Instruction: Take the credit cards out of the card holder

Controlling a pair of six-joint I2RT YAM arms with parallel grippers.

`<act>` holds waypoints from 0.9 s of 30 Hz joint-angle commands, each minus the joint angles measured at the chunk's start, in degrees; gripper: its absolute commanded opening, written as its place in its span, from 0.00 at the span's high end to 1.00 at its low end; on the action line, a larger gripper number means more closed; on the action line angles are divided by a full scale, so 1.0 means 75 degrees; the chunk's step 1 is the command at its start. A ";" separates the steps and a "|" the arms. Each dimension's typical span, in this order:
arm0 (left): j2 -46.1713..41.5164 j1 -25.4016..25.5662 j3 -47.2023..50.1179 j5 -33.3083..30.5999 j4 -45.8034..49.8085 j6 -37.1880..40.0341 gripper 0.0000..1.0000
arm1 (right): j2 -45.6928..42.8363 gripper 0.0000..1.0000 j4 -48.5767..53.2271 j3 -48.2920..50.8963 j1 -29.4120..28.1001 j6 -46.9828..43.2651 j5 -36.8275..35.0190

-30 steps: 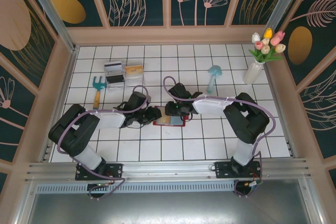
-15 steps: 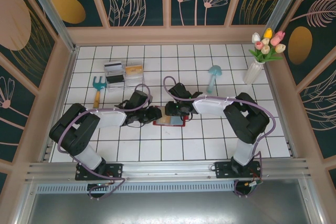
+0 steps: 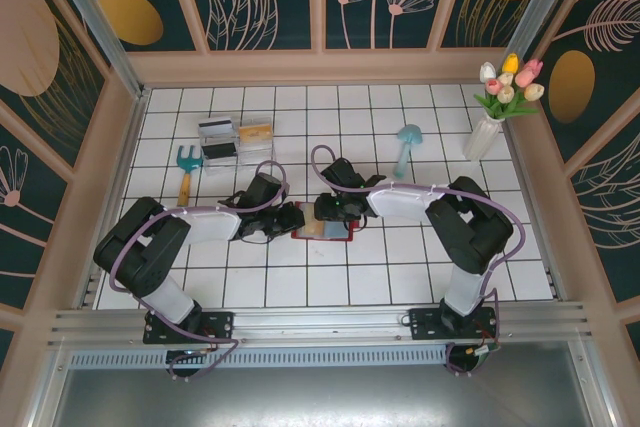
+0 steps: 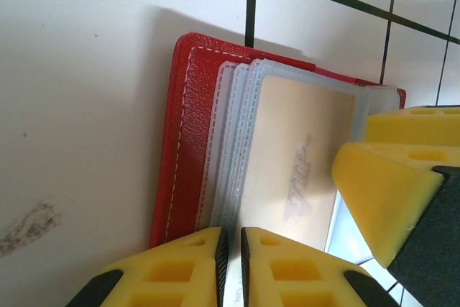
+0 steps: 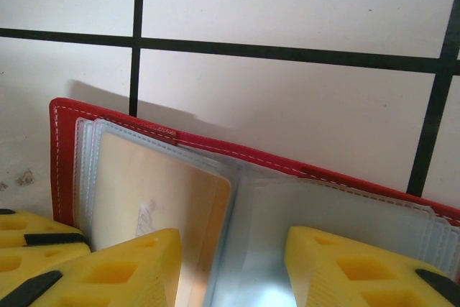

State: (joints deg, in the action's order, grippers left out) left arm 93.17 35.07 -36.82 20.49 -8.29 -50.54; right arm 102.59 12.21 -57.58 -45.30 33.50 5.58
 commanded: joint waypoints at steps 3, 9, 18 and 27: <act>-0.0059 0.0021 -0.0118 -0.0439 0.0766 0.0318 0.82 | 0.0672 0.54 0.0979 0.0124 -0.0020 0.0110 -0.0207; -0.0076 0.0015 -0.0152 -0.0594 0.0997 0.0357 0.79 | 0.0898 0.55 0.1368 -0.0012 -0.0080 0.0080 -0.0772; 0.0055 0.0019 -0.0174 -0.0149 0.0678 0.0338 0.76 | 0.1135 0.57 0.1467 -0.0167 -0.0194 0.0046 -0.0958; -0.0128 0.0018 -0.0101 0.0857 -0.0100 0.0288 0.75 | 0.1078 0.57 0.1329 -0.0164 -0.0214 0.0046 -0.0890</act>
State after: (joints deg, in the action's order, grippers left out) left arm 93.06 35.16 -37.87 24.05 -7.11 -49.06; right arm 105.23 16.93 -61.49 -46.78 33.50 0.86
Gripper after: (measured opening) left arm 0.251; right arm 0.429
